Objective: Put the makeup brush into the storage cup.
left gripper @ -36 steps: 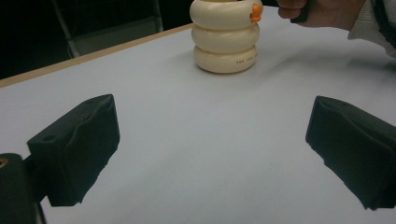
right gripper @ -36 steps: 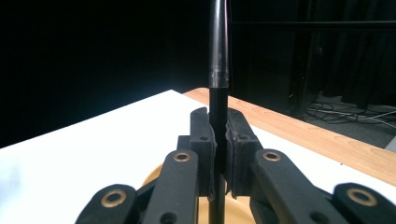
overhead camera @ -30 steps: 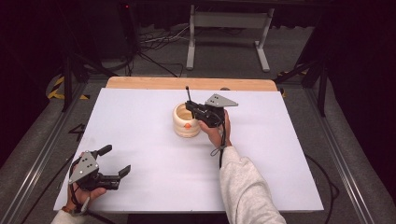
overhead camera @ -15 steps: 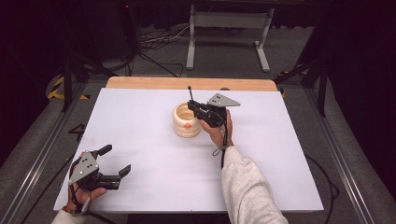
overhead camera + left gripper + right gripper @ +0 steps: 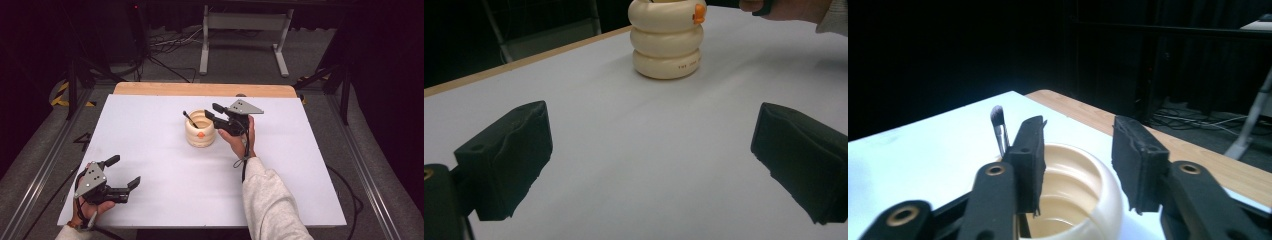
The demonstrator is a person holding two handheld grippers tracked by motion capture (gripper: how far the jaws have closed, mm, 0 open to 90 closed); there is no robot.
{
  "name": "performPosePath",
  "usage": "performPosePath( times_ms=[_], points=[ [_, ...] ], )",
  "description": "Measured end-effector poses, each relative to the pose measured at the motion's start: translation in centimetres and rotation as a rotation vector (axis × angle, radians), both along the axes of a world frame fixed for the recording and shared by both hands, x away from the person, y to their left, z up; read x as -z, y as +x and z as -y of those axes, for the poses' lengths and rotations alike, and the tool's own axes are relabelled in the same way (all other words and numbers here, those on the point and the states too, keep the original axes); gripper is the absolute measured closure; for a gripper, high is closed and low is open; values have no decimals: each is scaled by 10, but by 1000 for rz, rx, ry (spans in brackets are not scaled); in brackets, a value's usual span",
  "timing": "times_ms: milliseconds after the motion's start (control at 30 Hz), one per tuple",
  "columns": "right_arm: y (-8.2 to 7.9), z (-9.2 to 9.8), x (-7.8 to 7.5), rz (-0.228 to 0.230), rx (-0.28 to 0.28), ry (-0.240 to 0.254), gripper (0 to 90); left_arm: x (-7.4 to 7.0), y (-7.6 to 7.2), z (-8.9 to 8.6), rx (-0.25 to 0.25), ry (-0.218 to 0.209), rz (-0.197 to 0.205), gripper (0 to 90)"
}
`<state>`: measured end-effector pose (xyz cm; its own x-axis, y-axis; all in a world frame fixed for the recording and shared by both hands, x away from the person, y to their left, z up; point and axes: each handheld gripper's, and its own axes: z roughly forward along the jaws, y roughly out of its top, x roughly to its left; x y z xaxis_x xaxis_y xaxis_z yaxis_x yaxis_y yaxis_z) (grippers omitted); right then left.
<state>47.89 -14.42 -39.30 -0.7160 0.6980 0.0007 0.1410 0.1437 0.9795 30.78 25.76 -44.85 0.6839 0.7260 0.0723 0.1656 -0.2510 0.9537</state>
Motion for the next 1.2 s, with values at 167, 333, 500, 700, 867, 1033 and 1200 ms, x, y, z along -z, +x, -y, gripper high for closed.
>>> performPosePath(
  times_ms=[167,333,500,700,867,1033,1200],
  points=[
    [-3,3,-5,21,14,-21,473,0,0,0,-2,-2,1,39],
    [-7,5,-10,39,37,-47,373,1,0,1,1,1,-6,39],
    [-12,8,-15,63,79,-75,269,0,-1,1,1,6,-3,39],
    [-17,10,-19,88,117,-99,188,2,-2,1,1,5,-6,39],
    [-22,10,-23,104,143,-145,115,2,-2,1,2,3,-8,39],
    [-26,11,-26,123,156,-166,94,2,-3,2,3,5,-11,39],
    [-30,16,-29,126,168,-173,85,2,-3,2,5,8,-12,39]
  ],
)
